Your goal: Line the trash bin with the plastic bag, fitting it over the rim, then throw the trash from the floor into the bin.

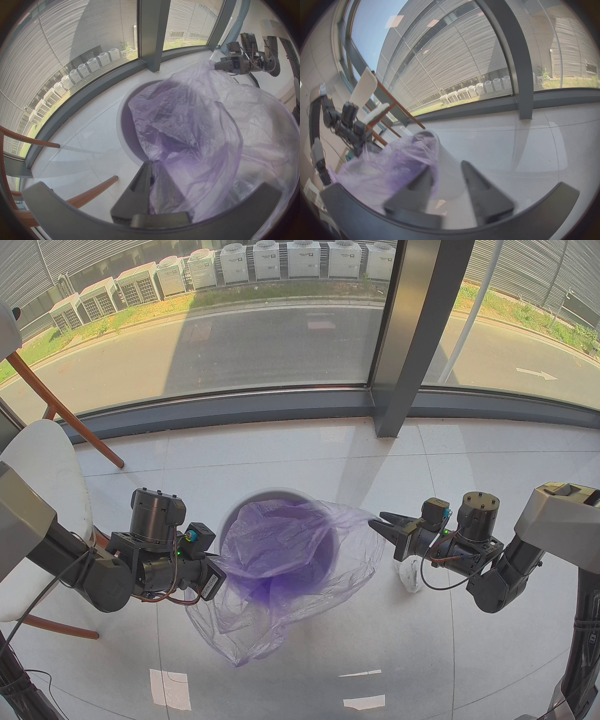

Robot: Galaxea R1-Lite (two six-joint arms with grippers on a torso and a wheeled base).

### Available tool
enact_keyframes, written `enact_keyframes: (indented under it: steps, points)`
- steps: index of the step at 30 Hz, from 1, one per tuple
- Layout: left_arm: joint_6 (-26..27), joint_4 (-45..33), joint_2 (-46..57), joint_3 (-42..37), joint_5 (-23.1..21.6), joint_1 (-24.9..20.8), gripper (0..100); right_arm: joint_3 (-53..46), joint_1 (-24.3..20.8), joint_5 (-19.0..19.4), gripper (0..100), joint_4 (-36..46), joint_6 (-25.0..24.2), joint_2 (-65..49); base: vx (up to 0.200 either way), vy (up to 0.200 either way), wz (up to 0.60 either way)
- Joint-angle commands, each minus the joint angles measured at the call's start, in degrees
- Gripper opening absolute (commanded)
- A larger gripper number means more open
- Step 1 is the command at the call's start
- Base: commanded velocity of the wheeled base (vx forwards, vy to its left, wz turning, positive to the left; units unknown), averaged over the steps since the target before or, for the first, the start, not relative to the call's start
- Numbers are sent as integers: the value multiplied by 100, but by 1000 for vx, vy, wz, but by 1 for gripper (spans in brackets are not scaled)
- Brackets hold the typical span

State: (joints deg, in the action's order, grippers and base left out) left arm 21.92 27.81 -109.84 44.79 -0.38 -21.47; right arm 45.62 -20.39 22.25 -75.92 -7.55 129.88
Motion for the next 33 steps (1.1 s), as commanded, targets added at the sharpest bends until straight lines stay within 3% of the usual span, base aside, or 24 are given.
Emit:
enact_keyframes:
  steps: [1, 4, 5, 11, 17, 21, 28, 33]
  points:
    - [-135, 5, 76, 153, 29, -121, 0, 35, -272, -19, 100, 113, -1012, -736, 0, 0, 0]
    - [-276, 5, 120, 250, 38, -138, 0, -79, -501, -54, 100, 640, -1996, -1281, 0, 0, 0]
    - [-302, 5, 164, 258, 64, -147, 0, -246, -580, -54, 100, 1255, -2251, -1668, 0, 0, 0]
    - [-302, 5, 235, 250, 258, -191, 0, -589, -553, -19, 100, 3505, -2322, -2590, 0, 0, 0]
    - [-302, 5, 235, 223, 275, -244, 0, -677, -773, -54, 100, 4956, -2480, -3039, 0, 0, 0]
    - [-285, -3, 235, 215, 293, -261, 0, -668, -1045, -45, 100, 5140, -2902, -3012, 0, 0, 0]
    - [-276, 5, 226, 162, 284, -261, 0, -536, -1397, -80, 100, 5114, -4396, -2696, 0, 0, 0]
    - [-267, 5, 208, 118, 293, -261, 0, -563, -1485, -405, 100, 4463, -4510, -2204, 0, 0, 0]
